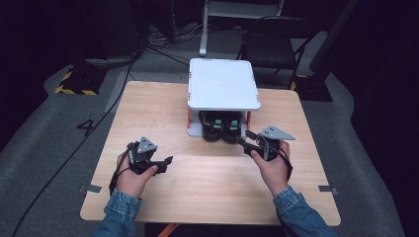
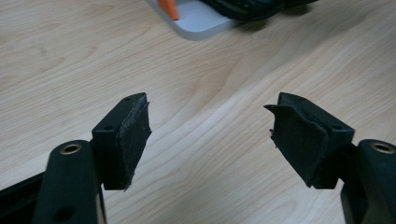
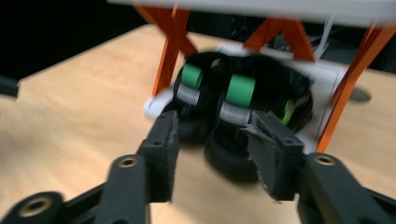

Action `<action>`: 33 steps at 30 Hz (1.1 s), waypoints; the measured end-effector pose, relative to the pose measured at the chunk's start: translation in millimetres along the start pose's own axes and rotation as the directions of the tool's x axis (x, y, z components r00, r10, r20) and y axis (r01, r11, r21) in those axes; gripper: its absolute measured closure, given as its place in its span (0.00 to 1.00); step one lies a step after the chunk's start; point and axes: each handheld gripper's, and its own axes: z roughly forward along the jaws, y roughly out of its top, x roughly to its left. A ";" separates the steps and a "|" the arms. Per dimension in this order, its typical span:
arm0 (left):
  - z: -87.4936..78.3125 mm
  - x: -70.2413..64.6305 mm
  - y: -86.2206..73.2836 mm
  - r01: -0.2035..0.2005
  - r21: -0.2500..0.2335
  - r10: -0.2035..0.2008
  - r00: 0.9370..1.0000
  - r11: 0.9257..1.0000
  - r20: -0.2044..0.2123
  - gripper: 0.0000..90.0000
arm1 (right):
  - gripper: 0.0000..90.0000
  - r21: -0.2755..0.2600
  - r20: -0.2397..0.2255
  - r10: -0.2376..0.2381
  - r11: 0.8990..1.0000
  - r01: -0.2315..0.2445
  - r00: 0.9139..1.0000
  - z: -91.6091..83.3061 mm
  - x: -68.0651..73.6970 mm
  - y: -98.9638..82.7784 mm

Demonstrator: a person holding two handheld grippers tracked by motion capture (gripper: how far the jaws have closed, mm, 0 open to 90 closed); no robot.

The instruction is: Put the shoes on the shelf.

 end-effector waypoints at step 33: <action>146.6 -50.0 70.8 -0.033 -0.037 0.039 0.985 0.999 0.169 1.00 | 1.00 0.181 -0.030 0.055 0.982 -0.049 0.998 62.7 -28.3 -36.7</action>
